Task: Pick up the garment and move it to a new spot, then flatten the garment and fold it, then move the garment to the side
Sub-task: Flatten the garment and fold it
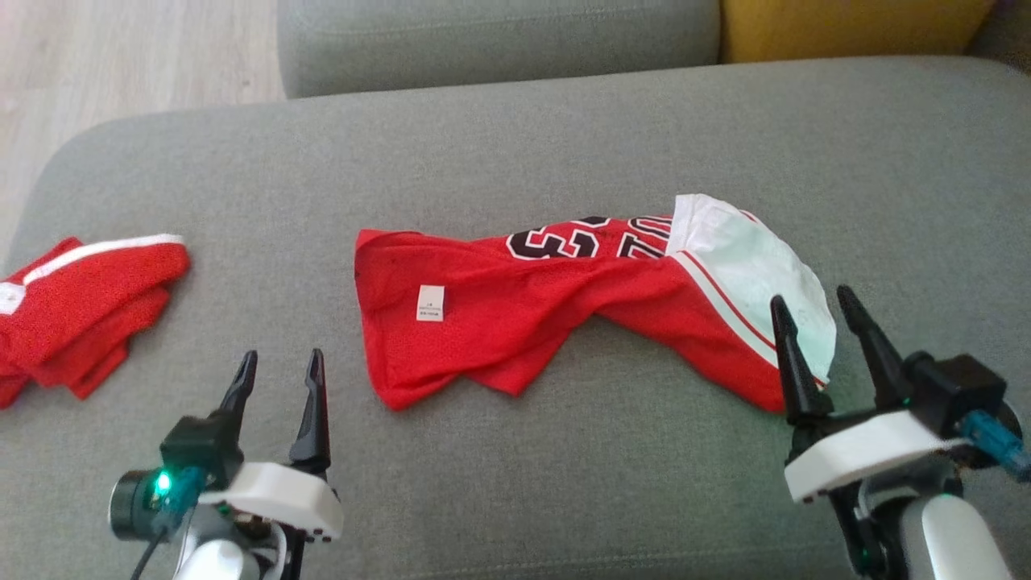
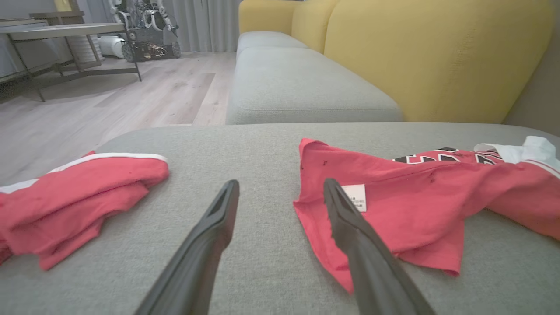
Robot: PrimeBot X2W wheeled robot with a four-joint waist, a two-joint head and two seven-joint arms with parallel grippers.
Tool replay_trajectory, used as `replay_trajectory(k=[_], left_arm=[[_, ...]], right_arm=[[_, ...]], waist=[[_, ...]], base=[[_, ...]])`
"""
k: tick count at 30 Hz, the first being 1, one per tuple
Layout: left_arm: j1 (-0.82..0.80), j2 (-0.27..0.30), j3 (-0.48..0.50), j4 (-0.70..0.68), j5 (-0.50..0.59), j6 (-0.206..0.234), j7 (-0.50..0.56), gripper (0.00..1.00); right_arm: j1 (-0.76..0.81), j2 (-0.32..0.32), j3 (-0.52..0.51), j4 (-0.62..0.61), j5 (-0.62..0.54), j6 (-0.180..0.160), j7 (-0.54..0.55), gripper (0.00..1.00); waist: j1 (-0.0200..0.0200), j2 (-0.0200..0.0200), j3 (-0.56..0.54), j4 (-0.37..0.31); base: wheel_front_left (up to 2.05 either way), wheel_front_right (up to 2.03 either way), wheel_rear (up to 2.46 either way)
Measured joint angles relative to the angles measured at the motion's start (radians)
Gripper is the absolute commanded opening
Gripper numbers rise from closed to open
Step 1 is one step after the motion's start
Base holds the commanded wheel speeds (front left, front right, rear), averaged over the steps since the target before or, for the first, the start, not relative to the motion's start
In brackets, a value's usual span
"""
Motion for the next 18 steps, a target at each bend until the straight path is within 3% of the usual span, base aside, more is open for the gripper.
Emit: replay_trajectory(k=[18], left_arm=[[0.028, 0.015, -0.005, -0.052, 0.004, 0.018, 0.032, 1.0]], right_arm=[[0.036, 0.001, 0.003, -0.013, -0.011, 0.0, 0.025, 1.0]], waist=[[0.0, 0.0, -0.031, 0.01]], base=[[0.0, 0.0, 0.0]])
